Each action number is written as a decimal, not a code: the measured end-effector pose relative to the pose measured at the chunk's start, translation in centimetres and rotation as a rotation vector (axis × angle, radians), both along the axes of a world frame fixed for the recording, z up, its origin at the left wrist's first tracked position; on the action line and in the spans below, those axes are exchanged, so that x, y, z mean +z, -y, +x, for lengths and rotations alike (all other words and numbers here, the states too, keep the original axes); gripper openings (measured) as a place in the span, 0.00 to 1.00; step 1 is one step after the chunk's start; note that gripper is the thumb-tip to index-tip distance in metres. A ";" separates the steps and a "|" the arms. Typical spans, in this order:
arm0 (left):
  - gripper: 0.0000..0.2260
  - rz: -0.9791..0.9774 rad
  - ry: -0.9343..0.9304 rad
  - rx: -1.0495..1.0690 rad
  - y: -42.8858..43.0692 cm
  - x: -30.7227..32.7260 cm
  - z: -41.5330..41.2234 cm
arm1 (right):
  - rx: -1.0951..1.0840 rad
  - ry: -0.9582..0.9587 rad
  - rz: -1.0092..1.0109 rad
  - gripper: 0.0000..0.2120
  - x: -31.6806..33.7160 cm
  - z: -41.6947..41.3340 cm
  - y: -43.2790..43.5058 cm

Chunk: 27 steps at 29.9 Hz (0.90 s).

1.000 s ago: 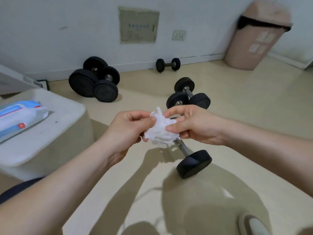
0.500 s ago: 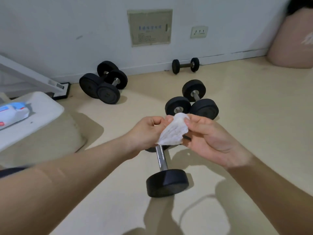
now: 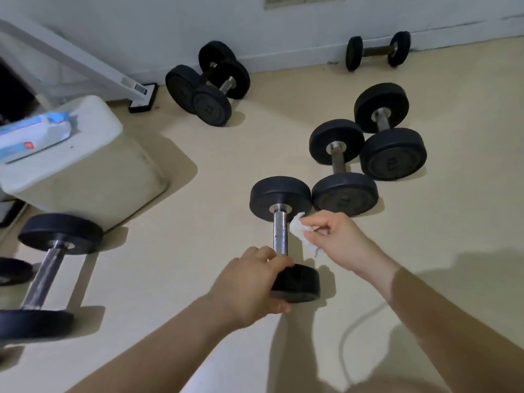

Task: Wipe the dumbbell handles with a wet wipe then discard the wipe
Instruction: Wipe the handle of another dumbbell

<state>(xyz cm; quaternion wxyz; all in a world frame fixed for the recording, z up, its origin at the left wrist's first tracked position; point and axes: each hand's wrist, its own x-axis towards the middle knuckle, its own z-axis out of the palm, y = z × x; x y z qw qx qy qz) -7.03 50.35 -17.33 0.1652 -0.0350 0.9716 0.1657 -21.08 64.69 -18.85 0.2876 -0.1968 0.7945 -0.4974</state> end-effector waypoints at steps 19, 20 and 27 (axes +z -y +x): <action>0.24 0.250 -0.057 0.079 6.5 -3.3 2.2 | 0.210 -0.236 0.202 0.10 -2.5 5.2 3.7; 0.25 0.214 -0.025 0.060 6.9 -3.0 2.1 | 0.174 -0.185 0.178 0.06 -2.2 5.3 4.4; 0.23 -0.023 0.128 0.150 5.3 -0.5 1.2 | 0.009 -0.043 0.201 0.14 1.1 6.2 5.8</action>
